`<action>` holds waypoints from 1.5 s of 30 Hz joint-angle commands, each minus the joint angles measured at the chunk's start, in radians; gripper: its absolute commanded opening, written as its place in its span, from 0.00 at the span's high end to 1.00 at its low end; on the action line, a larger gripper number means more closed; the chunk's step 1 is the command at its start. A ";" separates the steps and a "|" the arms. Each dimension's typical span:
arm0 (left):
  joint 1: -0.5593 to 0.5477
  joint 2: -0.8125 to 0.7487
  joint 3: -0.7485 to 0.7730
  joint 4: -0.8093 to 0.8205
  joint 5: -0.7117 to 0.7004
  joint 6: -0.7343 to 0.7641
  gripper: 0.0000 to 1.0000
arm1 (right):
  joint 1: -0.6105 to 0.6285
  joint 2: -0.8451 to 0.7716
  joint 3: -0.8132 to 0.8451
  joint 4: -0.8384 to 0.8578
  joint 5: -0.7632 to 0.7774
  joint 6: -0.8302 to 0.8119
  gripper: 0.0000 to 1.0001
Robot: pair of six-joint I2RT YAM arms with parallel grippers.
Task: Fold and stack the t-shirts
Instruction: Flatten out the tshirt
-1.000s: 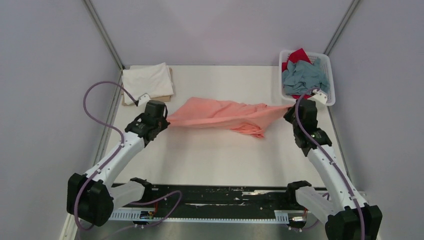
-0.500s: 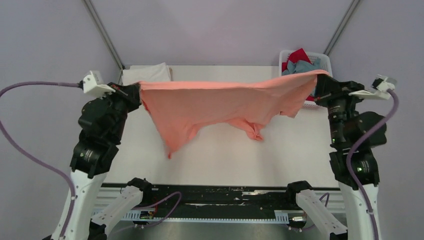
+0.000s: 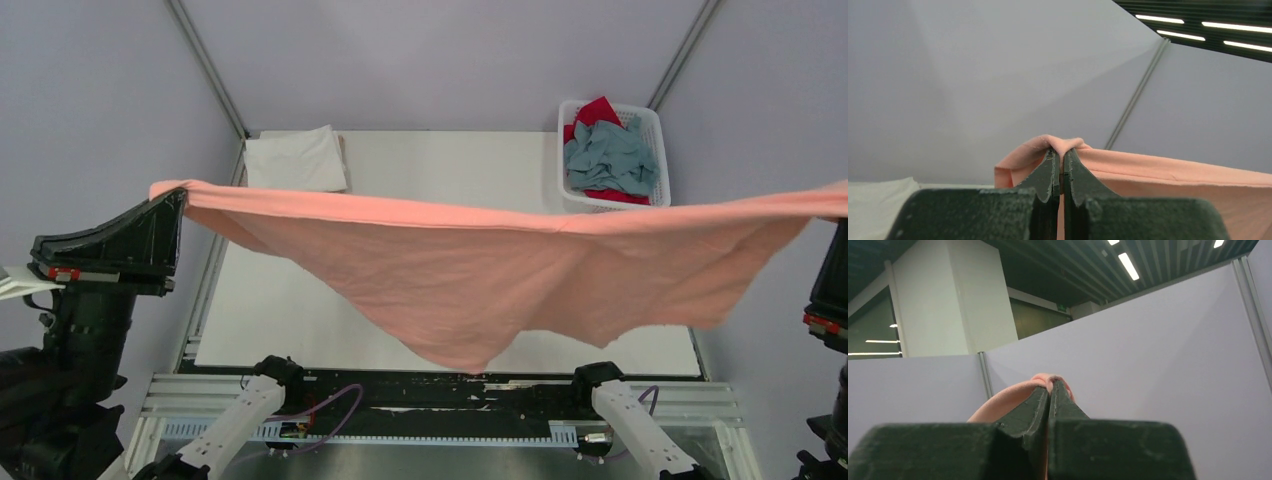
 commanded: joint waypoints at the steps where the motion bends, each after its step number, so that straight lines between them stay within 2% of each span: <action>1: 0.006 -0.004 0.028 -0.028 0.050 0.036 1.00 | -0.003 0.084 0.078 -0.053 -0.007 -0.049 1.00; 4: 0.007 0.019 0.027 -0.033 0.024 0.042 1.00 | -0.003 0.113 0.072 -0.053 -0.002 -0.065 1.00; 7: 0.007 0.060 -0.015 -0.032 -0.012 0.056 1.00 | -0.003 0.127 -0.003 -0.034 0.041 -0.079 1.00; 12: 0.006 0.143 -0.166 0.013 -0.087 0.057 1.00 | -0.003 0.101 -0.308 0.102 0.134 -0.083 1.00; 16: 0.007 0.233 -0.407 0.106 -0.199 0.031 1.00 | -0.003 0.099 -0.577 0.237 0.194 -0.052 1.00; 22: 0.016 0.467 -0.628 0.252 -0.357 0.013 1.00 | -0.003 0.203 -0.904 0.416 0.251 -0.008 1.00; 26: 0.038 0.722 -0.681 0.383 -0.296 -0.001 1.00 | -0.003 0.350 -1.031 0.526 0.253 0.053 1.00; 29: 0.059 0.878 -0.651 0.422 -0.283 -0.029 1.00 | -0.004 0.493 -1.065 0.603 0.242 0.069 1.00; 34: 0.100 1.153 -0.446 0.336 -0.255 -0.051 1.00 | -0.002 0.702 -0.999 0.655 0.229 0.047 1.00; 41: 0.125 1.296 -0.299 0.284 -0.285 -0.055 1.00 | -0.003 0.953 -0.858 0.663 0.250 0.050 1.00; 45: 0.152 1.365 -0.224 0.231 -0.313 -0.080 0.94 | -0.003 1.087 -0.751 0.637 0.271 0.078 1.00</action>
